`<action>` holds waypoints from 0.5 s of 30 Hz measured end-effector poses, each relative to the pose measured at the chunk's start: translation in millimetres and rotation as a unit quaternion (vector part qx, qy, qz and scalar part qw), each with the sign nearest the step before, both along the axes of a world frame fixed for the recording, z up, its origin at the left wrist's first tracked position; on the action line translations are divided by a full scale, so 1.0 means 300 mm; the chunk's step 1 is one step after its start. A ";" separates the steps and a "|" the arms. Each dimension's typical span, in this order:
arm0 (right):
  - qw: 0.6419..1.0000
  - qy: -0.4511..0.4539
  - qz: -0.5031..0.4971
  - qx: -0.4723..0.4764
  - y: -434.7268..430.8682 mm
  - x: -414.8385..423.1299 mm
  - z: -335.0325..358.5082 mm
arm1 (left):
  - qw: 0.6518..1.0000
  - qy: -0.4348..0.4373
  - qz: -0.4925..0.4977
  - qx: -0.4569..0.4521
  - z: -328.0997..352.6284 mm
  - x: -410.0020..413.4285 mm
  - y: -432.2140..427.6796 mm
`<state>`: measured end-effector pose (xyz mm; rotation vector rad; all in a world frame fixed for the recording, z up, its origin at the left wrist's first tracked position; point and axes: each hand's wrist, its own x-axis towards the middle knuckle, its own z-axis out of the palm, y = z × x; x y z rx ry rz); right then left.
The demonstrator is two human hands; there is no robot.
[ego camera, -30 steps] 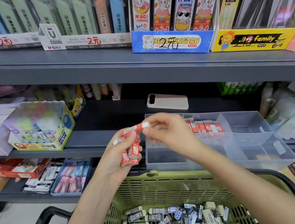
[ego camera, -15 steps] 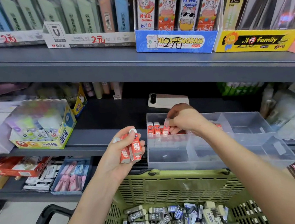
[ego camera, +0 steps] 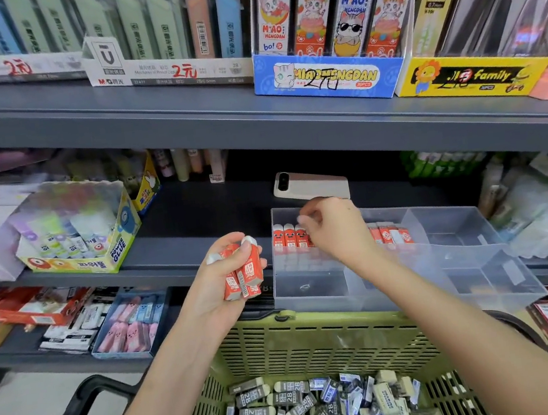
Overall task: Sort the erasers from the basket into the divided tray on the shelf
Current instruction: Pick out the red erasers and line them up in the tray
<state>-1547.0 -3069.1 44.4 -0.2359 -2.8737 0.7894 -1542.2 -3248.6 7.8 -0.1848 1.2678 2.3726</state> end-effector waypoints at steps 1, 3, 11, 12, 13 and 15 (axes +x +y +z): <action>0.999 0.020 0.019 -0.025 -0.022 0.022 0.012 | 1.000 -0.001 0.002 -0.001 0.002 0.003 0.000; 0.992 -0.002 0.074 -0.105 -0.067 0.062 0.030 | 1.000 0.001 0.003 -0.008 0.005 0.009 0.000; 0.941 -0.093 0.135 -0.296 -0.146 0.102 0.035 | 1.000 -0.003 0.010 -0.017 -0.004 0.019 0.007; 0.940 -0.087 0.133 -0.301 -0.151 0.106 0.033 | 1.000 -0.009 0.014 -0.014 -0.003 0.017 0.009; 0.934 -0.080 0.127 -0.323 -0.152 0.109 0.033 | 1.000 -0.013 0.017 -0.012 -0.003 0.015 0.009; 0.910 -0.051 0.098 -0.400 -0.123 0.107 0.047 | 0.999 -0.027 0.030 0.006 -0.005 0.012 0.009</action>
